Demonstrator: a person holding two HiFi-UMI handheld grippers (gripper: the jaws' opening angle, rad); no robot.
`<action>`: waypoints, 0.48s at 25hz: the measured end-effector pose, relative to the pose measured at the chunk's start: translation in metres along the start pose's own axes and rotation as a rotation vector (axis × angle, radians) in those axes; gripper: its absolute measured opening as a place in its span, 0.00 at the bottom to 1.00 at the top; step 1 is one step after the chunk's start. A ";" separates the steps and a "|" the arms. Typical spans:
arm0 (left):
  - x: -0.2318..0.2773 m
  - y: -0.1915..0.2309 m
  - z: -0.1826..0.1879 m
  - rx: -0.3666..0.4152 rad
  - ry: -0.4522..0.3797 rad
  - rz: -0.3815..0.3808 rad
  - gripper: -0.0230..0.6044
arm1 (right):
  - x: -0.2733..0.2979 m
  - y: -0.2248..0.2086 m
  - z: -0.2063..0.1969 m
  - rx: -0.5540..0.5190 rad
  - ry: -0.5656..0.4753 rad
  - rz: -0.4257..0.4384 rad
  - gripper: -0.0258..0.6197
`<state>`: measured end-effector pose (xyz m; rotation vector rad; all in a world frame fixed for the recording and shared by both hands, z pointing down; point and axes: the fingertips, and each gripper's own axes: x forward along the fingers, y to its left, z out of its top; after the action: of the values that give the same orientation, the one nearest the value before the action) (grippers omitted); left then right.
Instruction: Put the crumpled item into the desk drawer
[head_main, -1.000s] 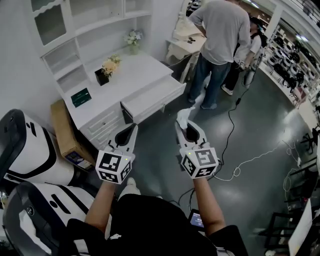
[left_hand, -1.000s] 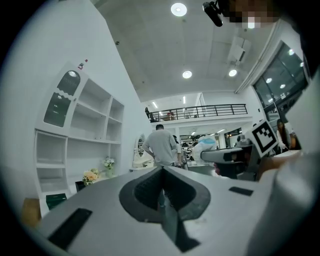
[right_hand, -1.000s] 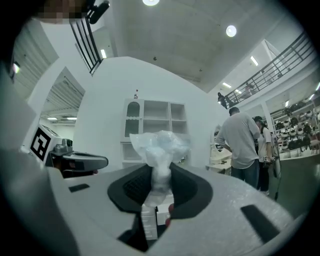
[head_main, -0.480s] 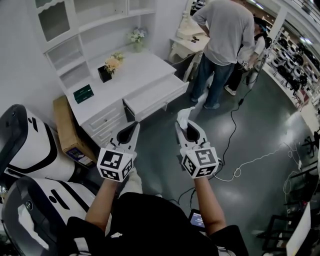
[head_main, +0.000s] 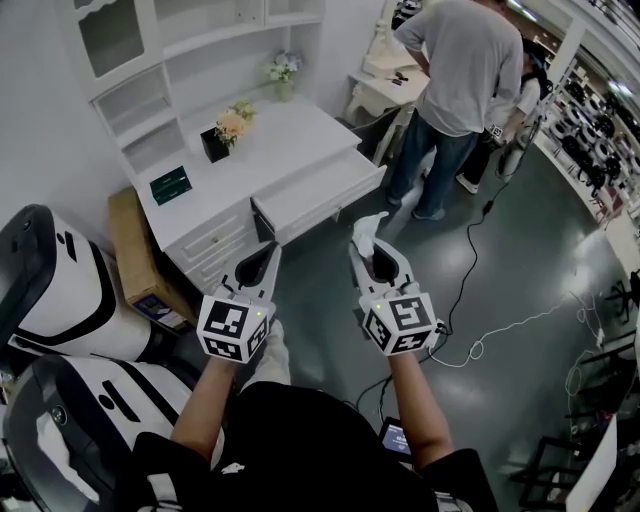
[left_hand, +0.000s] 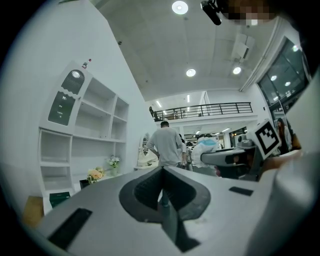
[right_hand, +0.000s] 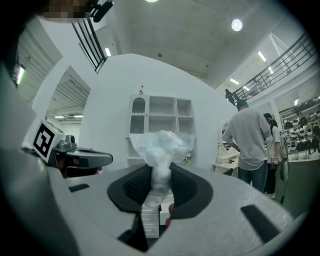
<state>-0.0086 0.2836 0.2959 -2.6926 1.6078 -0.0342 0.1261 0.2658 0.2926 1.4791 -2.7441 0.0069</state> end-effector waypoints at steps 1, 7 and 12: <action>0.003 0.003 0.000 -0.002 0.000 0.002 0.05 | 0.005 -0.001 0.000 -0.002 0.000 0.002 0.17; 0.024 0.023 0.001 -0.010 -0.004 0.019 0.05 | 0.033 -0.011 0.001 -0.005 0.002 0.017 0.17; 0.047 0.040 0.000 -0.012 -0.008 0.026 0.05 | 0.059 -0.025 0.001 -0.003 -0.001 0.020 0.17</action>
<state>-0.0214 0.2230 0.2965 -2.6759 1.6460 -0.0134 0.1145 0.2032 0.2924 1.4506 -2.7587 0.0033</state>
